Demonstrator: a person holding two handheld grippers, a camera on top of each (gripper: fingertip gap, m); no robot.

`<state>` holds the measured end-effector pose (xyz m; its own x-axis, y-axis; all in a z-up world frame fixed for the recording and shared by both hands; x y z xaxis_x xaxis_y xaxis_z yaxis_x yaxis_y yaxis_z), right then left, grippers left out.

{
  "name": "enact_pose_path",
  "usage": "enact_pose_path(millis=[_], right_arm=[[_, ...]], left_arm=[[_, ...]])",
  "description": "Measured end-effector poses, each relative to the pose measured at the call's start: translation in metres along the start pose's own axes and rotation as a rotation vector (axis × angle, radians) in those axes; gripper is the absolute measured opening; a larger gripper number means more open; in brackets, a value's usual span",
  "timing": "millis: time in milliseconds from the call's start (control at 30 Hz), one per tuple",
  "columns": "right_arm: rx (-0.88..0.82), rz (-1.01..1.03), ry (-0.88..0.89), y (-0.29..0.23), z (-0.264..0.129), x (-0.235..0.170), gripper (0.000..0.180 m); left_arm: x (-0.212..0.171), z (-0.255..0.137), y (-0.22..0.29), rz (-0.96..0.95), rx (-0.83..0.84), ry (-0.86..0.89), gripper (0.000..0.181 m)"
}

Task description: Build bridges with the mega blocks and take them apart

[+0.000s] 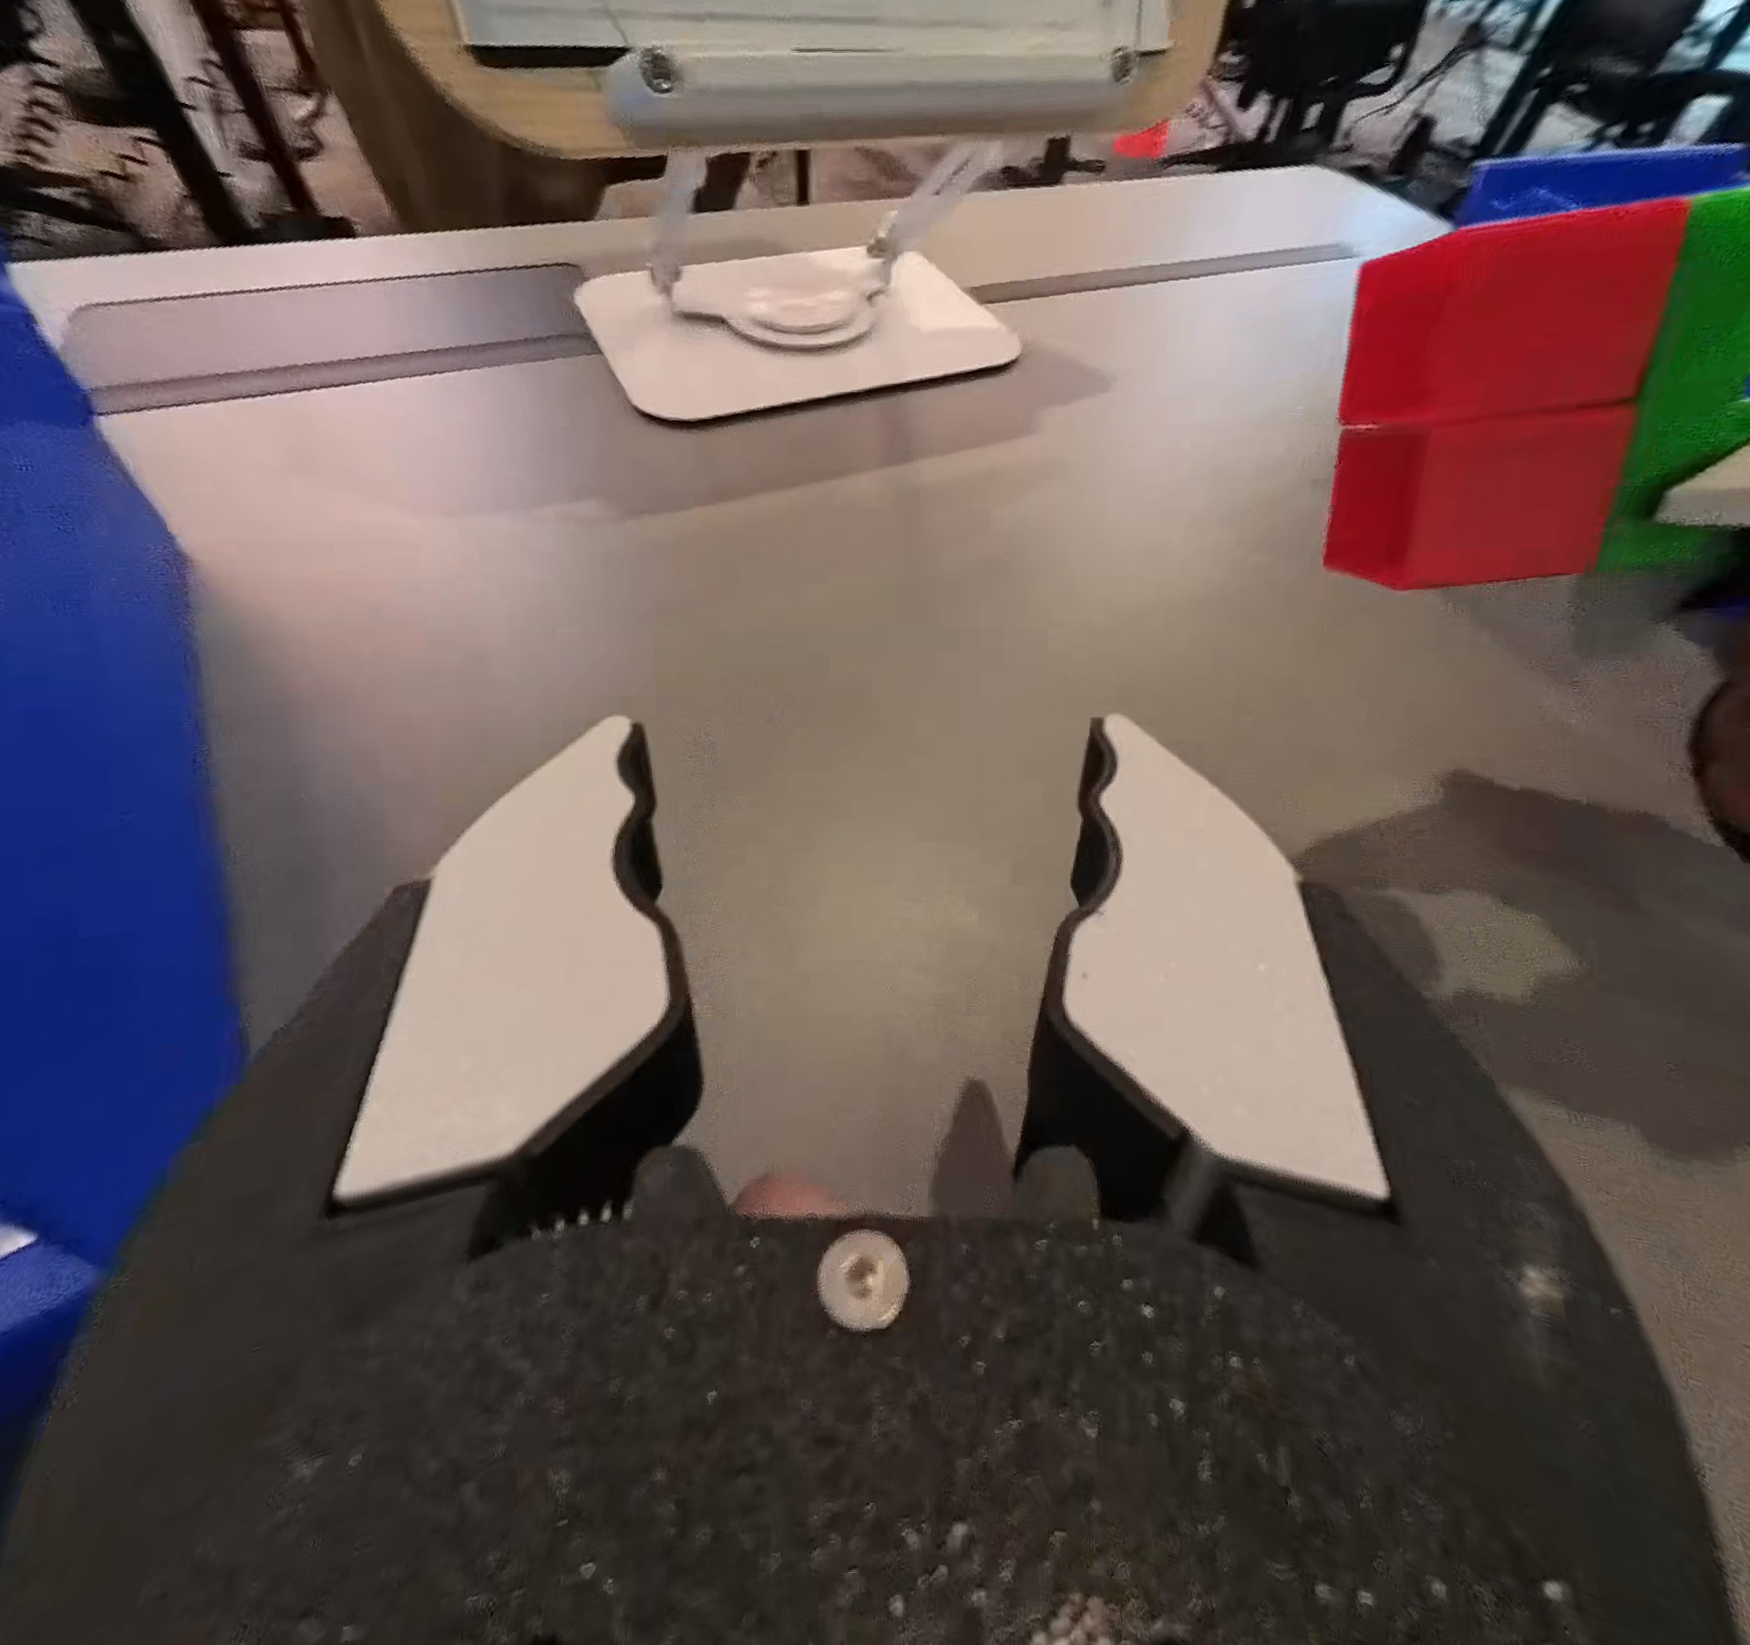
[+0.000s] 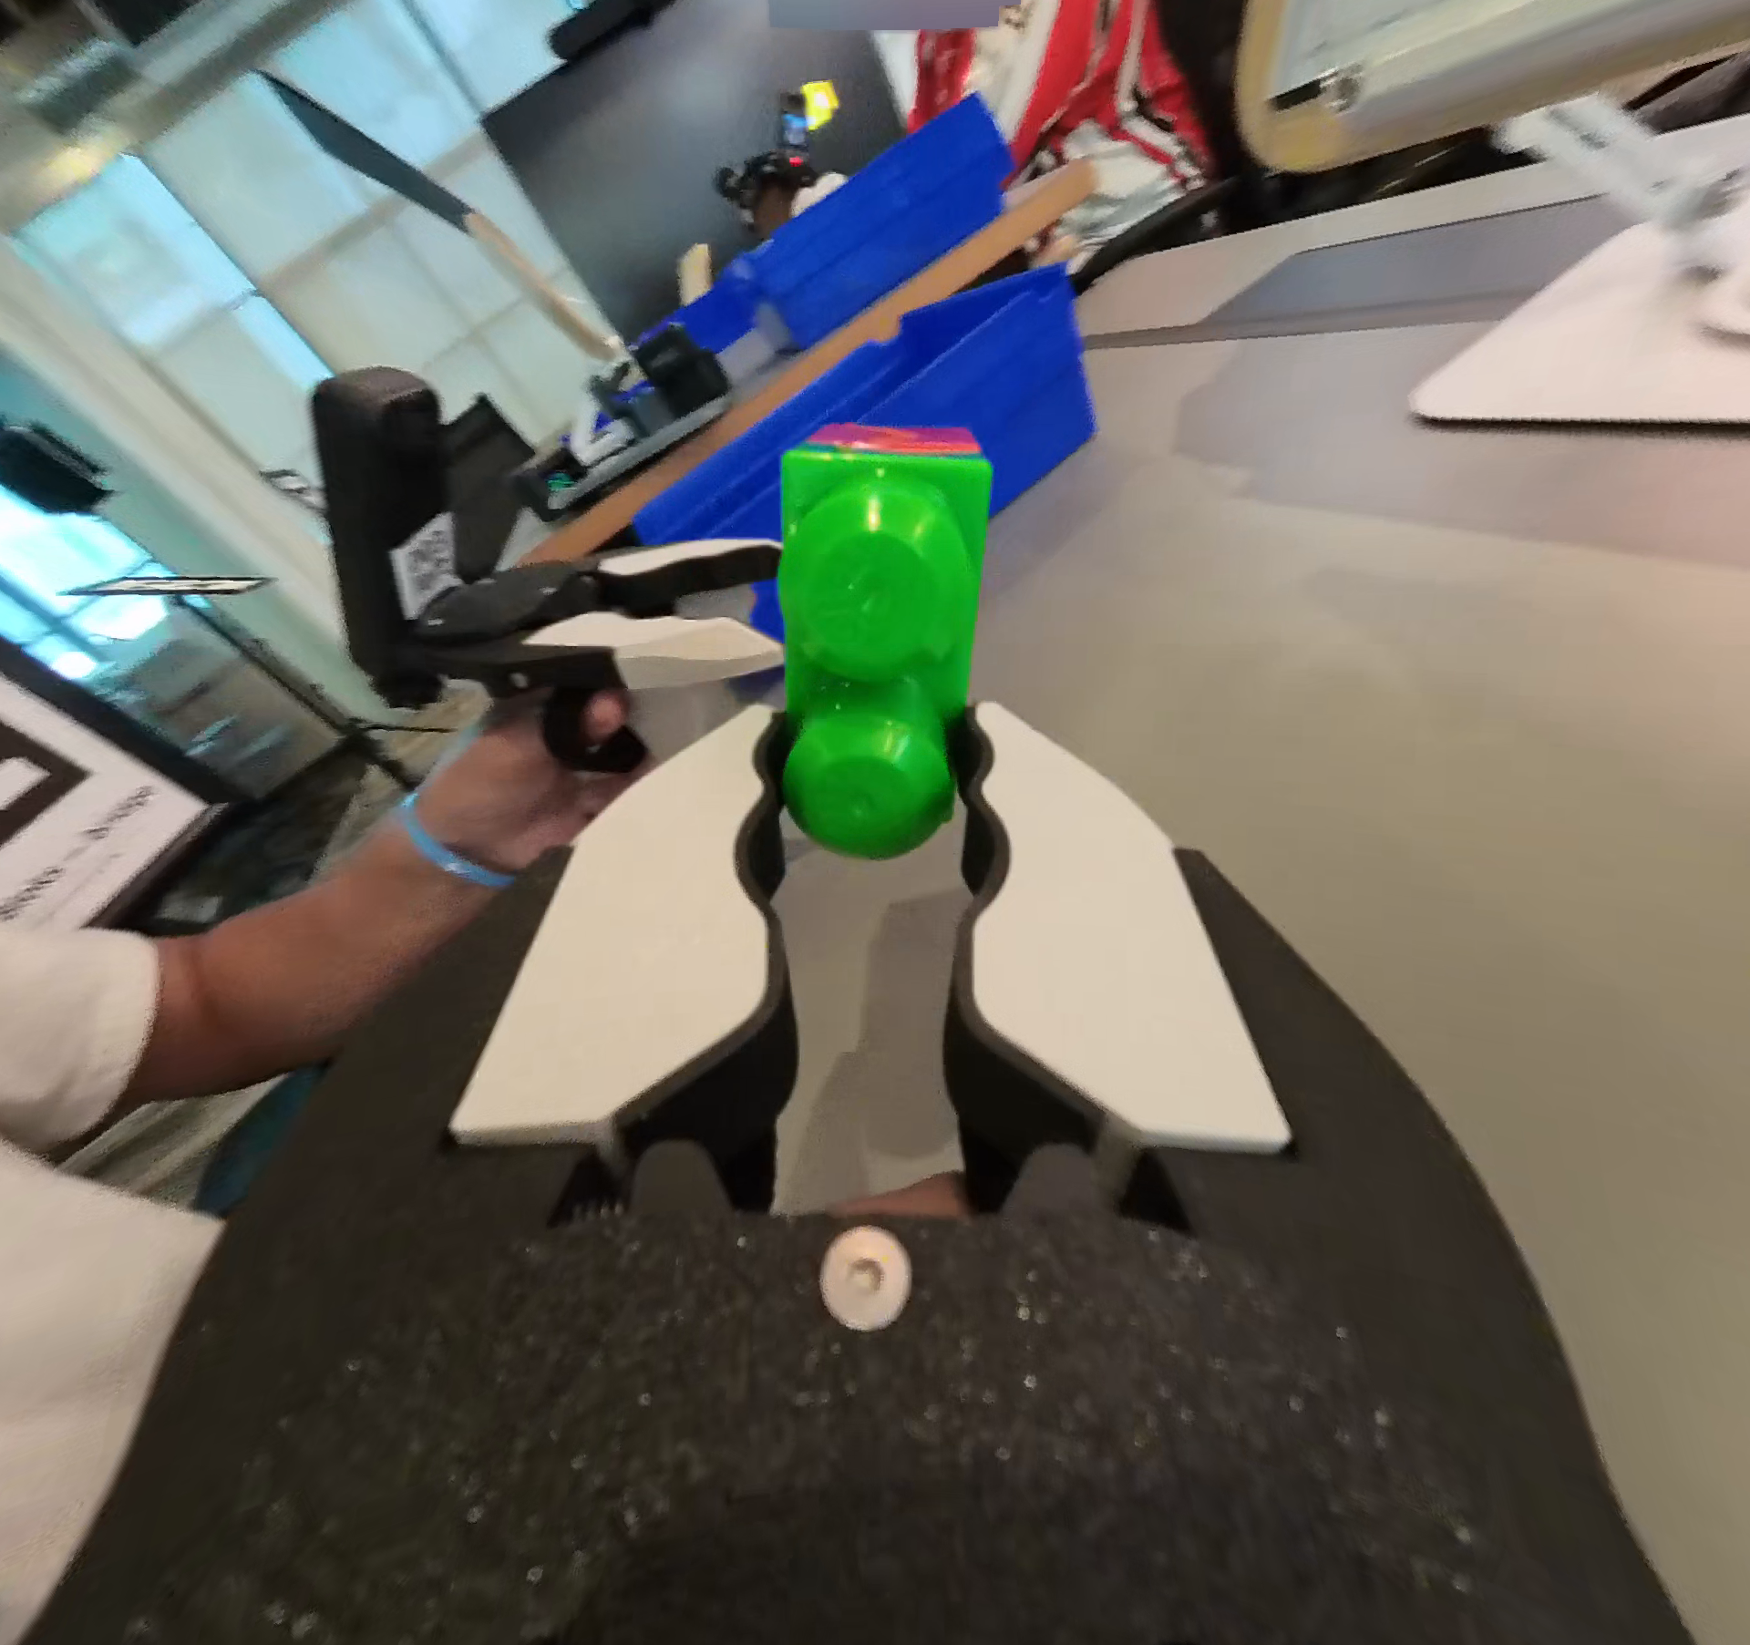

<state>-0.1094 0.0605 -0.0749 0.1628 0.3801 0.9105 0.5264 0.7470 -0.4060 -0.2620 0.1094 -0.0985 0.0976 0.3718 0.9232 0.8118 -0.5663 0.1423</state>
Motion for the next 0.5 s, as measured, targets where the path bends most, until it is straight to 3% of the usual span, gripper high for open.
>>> enact_pose_path(millis=[167, 267, 367, 500], right_arm=[[-0.102, 0.008, 0.003, 0.012, -0.015, 0.003, 0.034], [-0.249, -0.027, 0.007, 0.024, -0.053, 0.025, 0.034], [-0.533, -0.088, -0.073, 0.059, -0.143, 0.073, 0.034], [-0.905, -0.027, -0.395, 0.133, -0.278, 0.098, 0.034]], left_arm=[[-0.001, -0.001, 0.01, -0.047, -0.057, -0.003, 0.086], [-0.004, 0.001, 0.015, -0.067, -0.104, -0.02, 0.084], [-0.004, -0.001, 0.022, -0.041, -0.126, -0.009, 0.08], [-0.005, -0.006, 0.036, 0.005, -0.148, 0.011, 0.076]])
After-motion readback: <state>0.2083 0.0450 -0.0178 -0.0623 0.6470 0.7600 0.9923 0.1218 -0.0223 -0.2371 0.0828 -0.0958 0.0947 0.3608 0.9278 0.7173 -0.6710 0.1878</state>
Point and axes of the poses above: each gripper's, where its closed fingertips meet, z out along the fingers, x out of its top, y = z × x across the jaws, the point moved 1 cm from there along -z, back along the fingers, and after that the axes turned 5 degrees about -z, right-handed, at the moved point
